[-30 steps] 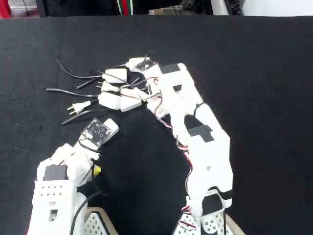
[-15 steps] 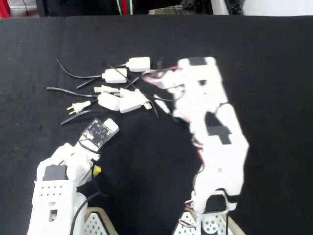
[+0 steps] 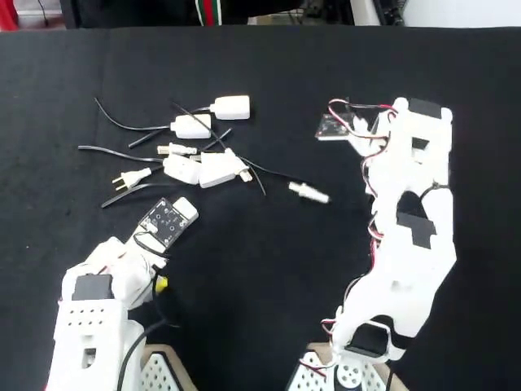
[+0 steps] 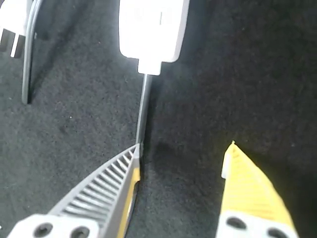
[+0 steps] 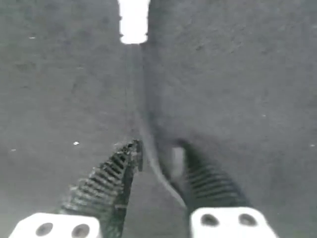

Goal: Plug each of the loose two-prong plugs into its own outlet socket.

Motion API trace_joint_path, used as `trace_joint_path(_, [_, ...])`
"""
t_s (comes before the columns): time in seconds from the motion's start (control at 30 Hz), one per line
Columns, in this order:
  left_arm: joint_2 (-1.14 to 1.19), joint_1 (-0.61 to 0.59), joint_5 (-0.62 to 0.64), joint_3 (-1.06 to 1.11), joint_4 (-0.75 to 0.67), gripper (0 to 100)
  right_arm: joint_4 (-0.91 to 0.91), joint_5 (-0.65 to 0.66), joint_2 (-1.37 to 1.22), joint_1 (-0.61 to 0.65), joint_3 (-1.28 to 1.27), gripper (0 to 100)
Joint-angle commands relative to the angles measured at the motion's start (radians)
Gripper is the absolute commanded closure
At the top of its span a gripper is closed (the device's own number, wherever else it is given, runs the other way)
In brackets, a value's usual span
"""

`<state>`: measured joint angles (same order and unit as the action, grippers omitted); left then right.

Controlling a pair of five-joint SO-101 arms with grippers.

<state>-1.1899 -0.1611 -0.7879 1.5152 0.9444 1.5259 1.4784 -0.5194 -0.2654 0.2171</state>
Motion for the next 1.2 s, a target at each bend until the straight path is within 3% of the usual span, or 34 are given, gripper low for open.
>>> trace_joint_path(0.0, [-0.009,-0.001,-0.009,-0.002,-0.011,73,-0.012,-0.044,0.07,0.009,0.07,67.0])
trace_joint_path(0.1, [-0.009,-0.001,-0.009,-0.002,-0.011,73,0.005,-0.133,0.07,0.023,0.12,61.2])
trace_joint_path(0.23, [-0.009,-0.001,-0.009,-0.002,-0.011,73,0.149,-0.334,0.07,0.057,0.199,64.2])
trace_joint_path(0.4, [-0.009,-0.001,-0.009,-0.002,-0.011,73,0.198,-0.347,0.071,0.141,0.071,73.9])
trace_joint_path(0.53, [-0.009,-0.001,-0.009,-0.002,-0.011,73,0.064,-0.345,0.116,0.229,-0.107,75.2])
trace_joint_path(0.83, [-0.009,-0.001,-0.009,-0.002,-0.011,73,-0.253,-0.347,0.407,0.471,-0.556,65.7])
trace_joint_path(1.0, [-0.009,-0.001,-0.009,-0.002,-0.011,73,-0.468,-0.344,0.398,0.443,-0.677,65.8])
trace_joint_path(1.17, [-0.009,-0.001,-0.009,-0.002,-0.011,73,-0.525,-0.295,0.314,0.393,-0.664,65.9])
